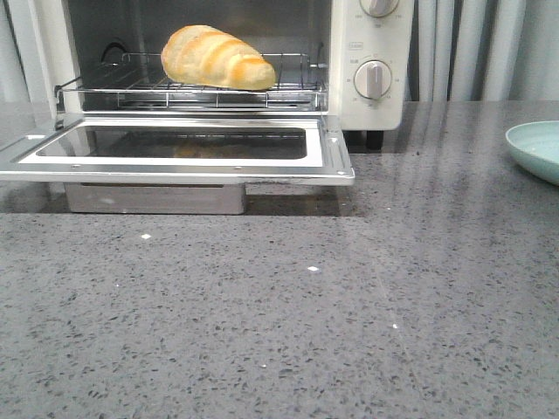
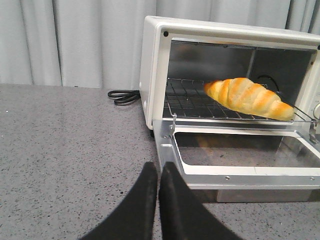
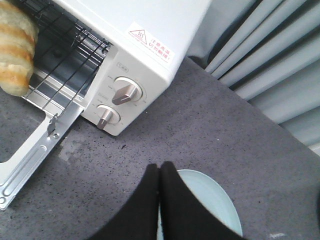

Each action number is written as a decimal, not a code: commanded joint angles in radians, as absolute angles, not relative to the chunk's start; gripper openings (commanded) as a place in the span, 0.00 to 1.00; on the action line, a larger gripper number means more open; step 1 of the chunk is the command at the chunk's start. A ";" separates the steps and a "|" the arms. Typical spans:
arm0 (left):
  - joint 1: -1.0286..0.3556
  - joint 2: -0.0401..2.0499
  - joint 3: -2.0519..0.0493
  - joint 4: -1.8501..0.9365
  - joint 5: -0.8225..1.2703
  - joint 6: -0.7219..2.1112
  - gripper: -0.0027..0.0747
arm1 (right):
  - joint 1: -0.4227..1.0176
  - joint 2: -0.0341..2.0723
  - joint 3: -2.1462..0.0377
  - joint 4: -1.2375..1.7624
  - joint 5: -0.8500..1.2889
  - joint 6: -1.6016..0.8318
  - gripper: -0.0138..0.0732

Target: Put bread in oven

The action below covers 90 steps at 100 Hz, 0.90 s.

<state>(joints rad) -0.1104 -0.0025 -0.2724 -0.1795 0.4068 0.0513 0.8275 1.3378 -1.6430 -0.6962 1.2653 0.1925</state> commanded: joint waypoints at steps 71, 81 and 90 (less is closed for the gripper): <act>-0.108 -0.029 -0.296 -0.193 0.329 0.044 0.01 | 0.360 1.048 -1.308 -0.213 0.765 -0.053 0.10; -0.108 -0.029 -0.296 -0.193 0.329 0.044 0.01 | 0.318 0.975 -1.256 -0.213 0.763 -0.053 0.10; -0.108 -0.029 -0.296 -0.193 0.329 0.044 0.01 | 0.270 0.902 -1.200 -0.212 0.735 -0.053 0.10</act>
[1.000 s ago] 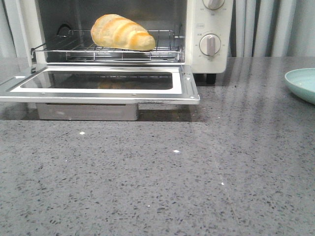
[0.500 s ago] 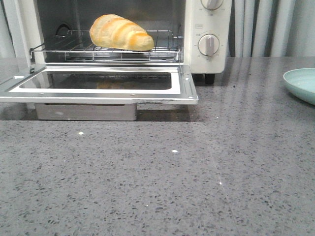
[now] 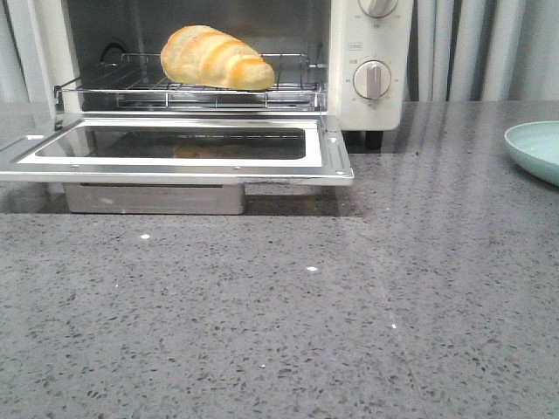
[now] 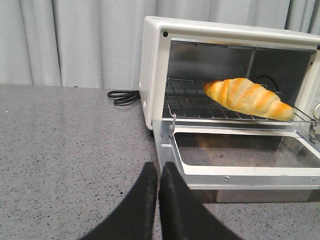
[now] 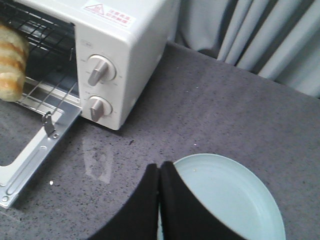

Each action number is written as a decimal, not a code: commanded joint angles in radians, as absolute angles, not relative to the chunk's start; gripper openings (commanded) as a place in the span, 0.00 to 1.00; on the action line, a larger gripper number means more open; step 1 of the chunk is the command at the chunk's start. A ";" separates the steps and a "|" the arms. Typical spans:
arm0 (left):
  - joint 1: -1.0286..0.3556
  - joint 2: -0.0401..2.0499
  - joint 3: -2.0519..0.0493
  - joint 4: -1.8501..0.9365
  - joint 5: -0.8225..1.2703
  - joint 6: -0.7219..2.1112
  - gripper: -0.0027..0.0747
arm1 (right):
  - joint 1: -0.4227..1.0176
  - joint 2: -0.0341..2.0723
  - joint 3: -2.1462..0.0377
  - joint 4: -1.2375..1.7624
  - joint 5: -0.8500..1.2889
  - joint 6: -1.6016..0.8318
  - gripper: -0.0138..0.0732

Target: Put bread in oven

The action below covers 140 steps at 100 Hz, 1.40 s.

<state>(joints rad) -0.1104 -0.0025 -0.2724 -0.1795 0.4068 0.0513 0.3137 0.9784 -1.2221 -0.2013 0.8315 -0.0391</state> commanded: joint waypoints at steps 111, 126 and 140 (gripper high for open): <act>-0.108 -0.029 -0.296 -0.193 0.329 0.044 0.01 | -0.189 0.069 -0.363 -0.075 0.289 -0.053 0.10; -0.108 -0.029 -0.296 -0.193 0.329 0.044 0.01 | -0.189 0.026 -0.295 -0.074 0.241 -0.049 0.10; -0.108 -0.029 -0.296 -0.193 0.329 0.044 0.01 | -0.189 0.002 -0.239 -0.069 0.185 -0.022 0.10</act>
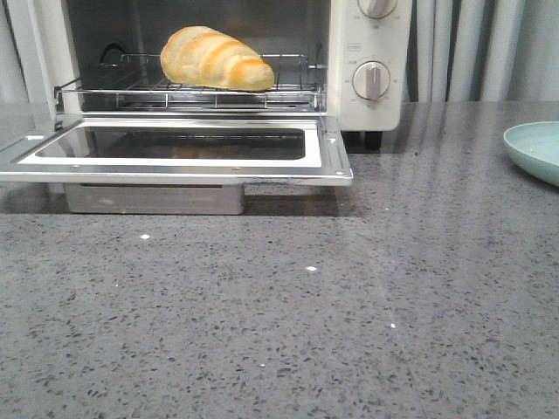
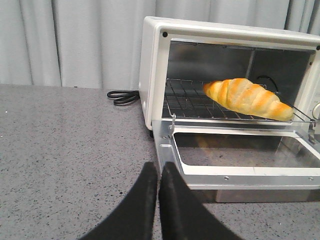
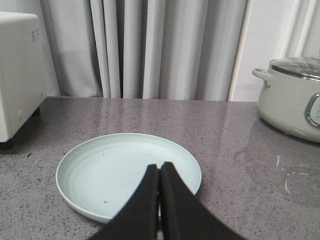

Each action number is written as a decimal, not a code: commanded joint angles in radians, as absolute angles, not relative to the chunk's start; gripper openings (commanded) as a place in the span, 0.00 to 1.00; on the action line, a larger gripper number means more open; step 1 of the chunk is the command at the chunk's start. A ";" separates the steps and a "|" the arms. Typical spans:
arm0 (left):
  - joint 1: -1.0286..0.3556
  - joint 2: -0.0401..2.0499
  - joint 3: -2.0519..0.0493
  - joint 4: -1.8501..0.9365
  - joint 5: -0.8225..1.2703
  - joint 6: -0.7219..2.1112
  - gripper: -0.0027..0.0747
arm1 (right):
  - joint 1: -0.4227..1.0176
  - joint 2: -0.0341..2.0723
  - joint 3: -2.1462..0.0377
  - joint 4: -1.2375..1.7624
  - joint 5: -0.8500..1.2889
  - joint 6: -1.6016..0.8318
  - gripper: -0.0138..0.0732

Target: Put bread in oven

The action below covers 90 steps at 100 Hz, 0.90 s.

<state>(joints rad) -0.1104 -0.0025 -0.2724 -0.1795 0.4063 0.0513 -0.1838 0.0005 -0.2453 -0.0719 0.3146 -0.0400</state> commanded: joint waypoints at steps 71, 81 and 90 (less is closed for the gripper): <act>-0.108 -0.029 -0.296 -0.193 0.329 0.044 0.01 | -0.109 -0.009 0.003 0.018 0.145 -0.018 0.10; -0.108 -0.029 -0.296 -0.193 0.329 0.044 0.01 | -0.109 -0.009 0.023 0.028 0.147 -0.018 0.10; -0.108 -0.029 -0.296 -0.193 0.329 0.044 0.01 | -0.091 -0.009 0.034 0.035 0.147 -0.018 0.10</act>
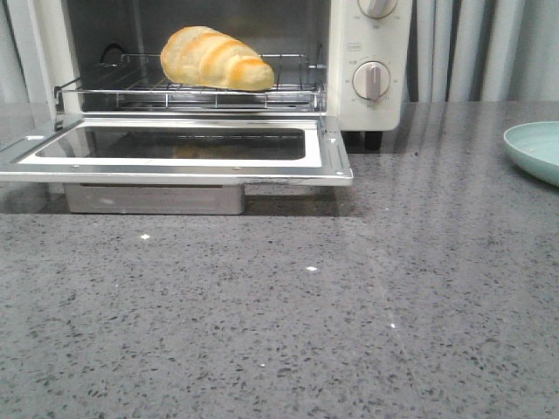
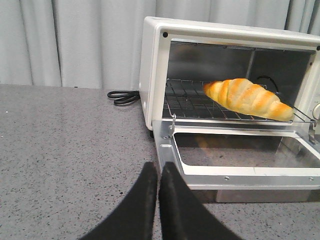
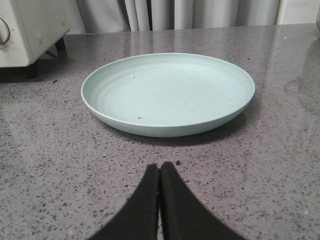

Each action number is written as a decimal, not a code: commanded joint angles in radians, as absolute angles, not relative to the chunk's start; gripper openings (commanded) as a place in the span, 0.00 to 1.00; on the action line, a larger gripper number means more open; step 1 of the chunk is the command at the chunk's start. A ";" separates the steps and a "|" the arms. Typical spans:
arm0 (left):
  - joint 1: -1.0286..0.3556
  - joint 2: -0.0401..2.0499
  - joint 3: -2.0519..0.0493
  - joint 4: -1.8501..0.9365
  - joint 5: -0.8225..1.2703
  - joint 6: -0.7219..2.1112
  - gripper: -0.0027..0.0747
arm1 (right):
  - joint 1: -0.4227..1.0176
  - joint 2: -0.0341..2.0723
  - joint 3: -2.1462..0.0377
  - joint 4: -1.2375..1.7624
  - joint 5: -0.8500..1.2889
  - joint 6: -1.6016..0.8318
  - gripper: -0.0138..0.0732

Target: Put bread in oven

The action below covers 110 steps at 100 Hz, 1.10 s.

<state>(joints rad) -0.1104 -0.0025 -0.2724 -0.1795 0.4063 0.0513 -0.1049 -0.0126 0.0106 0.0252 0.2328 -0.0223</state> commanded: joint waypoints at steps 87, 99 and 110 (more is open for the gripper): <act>-0.108 -0.029 -0.296 -0.193 0.329 0.044 0.01 | -0.092 -0.028 0.035 -0.007 0.323 -0.023 0.10; -0.108 -0.029 -0.296 -0.193 0.329 0.044 0.01 | -0.092 -0.030 0.035 -0.007 0.323 -0.023 0.10; -0.108 -0.029 -0.296 -0.193 0.329 0.044 0.01 | -0.092 -0.030 0.035 -0.007 0.323 -0.023 0.10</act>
<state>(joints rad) -0.1104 -0.0025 -0.2724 -0.1795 0.4063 0.0513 -0.0842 -0.0126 0.0106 0.0072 0.3398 -0.0202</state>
